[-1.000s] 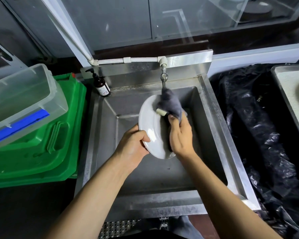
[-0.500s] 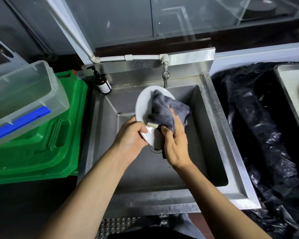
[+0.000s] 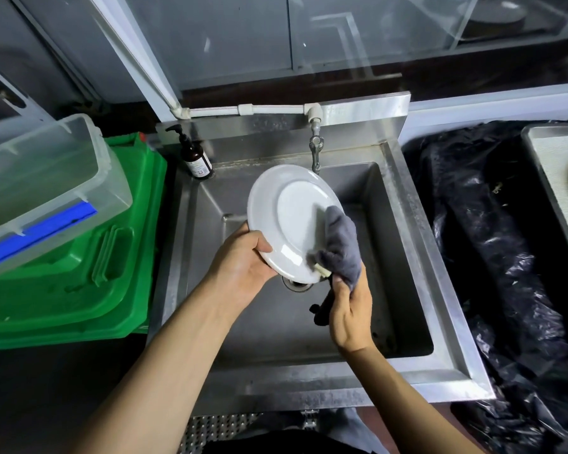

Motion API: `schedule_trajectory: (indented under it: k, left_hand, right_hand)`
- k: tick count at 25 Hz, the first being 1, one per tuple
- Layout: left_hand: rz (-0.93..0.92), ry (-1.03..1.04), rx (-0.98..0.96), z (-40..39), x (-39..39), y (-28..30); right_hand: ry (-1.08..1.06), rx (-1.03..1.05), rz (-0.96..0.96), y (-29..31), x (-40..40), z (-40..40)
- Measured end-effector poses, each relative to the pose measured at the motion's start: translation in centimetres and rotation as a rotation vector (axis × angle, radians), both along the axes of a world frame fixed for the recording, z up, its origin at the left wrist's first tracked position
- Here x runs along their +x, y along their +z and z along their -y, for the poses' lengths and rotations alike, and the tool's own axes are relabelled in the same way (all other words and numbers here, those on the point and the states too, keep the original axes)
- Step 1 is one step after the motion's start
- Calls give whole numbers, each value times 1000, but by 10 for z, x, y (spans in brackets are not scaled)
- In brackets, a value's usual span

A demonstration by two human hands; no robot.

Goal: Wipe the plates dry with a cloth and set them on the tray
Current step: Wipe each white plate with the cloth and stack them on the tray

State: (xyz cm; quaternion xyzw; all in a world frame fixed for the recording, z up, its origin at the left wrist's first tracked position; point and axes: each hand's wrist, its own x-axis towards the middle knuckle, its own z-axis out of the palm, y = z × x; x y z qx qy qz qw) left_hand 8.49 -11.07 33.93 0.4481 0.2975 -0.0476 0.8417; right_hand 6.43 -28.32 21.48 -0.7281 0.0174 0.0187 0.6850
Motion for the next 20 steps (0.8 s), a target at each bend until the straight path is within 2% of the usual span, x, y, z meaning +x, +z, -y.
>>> schedule_trajectory:
  k: [4, 8, 13, 17, 20]
  left_hand:
    - [-8, -65, 15, 3, -8, -4]
    - [-3, -92, 17, 10, -8, -3]
    - [1, -159, 67, 12, -7, -3]
    - [-58, -236, 78, 30, -11, -14]
    - [-132, -240, 45, 35, -14, -28]
  right_hand:
    - [-190, 92, -154, 21, 36, -1]
    - [-162, 44, -158, 47, 79, 4]
    - [-64, -16, -43, 68, 114, 4]
    - [33, -208, 73, 70, 119, 6]
    - [-74, -344, 72, 62, 118, 26]
